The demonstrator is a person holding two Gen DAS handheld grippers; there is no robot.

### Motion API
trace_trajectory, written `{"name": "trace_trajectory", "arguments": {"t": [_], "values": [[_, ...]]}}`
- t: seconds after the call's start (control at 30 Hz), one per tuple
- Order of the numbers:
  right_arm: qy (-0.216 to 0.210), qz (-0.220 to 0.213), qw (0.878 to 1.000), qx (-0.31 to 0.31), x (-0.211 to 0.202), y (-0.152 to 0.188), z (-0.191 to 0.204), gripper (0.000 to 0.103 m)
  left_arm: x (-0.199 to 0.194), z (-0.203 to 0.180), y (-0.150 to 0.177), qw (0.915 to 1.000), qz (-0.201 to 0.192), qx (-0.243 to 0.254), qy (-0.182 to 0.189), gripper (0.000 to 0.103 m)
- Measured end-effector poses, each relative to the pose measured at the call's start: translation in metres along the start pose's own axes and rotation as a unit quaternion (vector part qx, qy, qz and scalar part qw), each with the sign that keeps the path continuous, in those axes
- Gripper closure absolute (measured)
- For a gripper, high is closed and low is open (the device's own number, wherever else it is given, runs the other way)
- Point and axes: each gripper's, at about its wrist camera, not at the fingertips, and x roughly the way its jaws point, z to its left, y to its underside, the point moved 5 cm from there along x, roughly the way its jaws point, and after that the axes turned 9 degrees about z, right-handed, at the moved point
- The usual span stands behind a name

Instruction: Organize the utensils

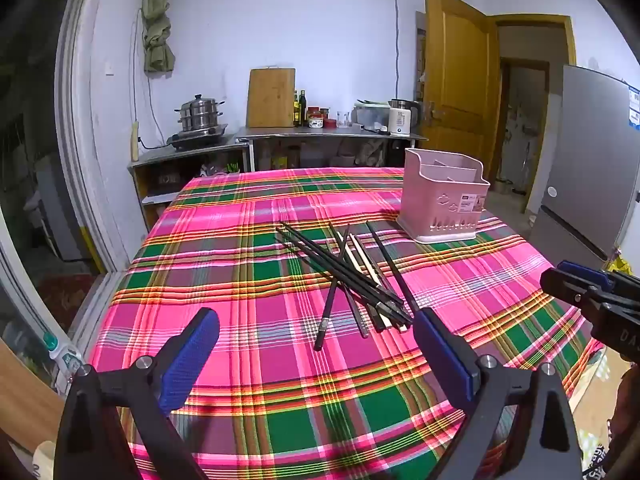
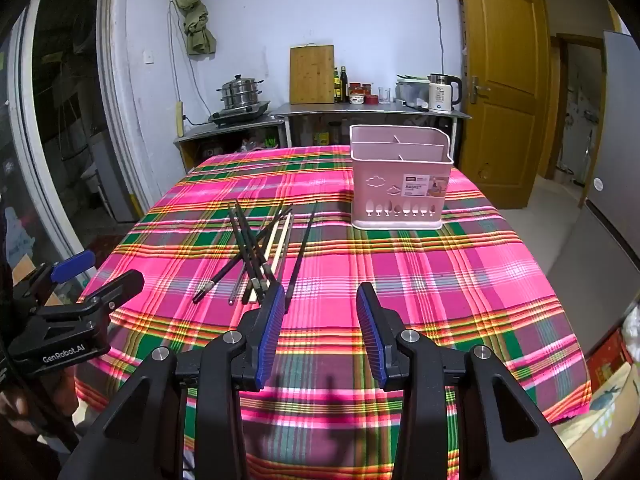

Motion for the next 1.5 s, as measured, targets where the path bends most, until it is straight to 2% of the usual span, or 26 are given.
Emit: {"name": "trace_trajectory", "arguments": {"t": [1.5], "values": [[0.0, -0.001, 1.0, -0.001, -0.0019, 0.0009, 0.0011, 0.064, 0.0, -0.003, -0.0011, 1.0, -0.002, 0.001, -0.001, 0.004]]}}
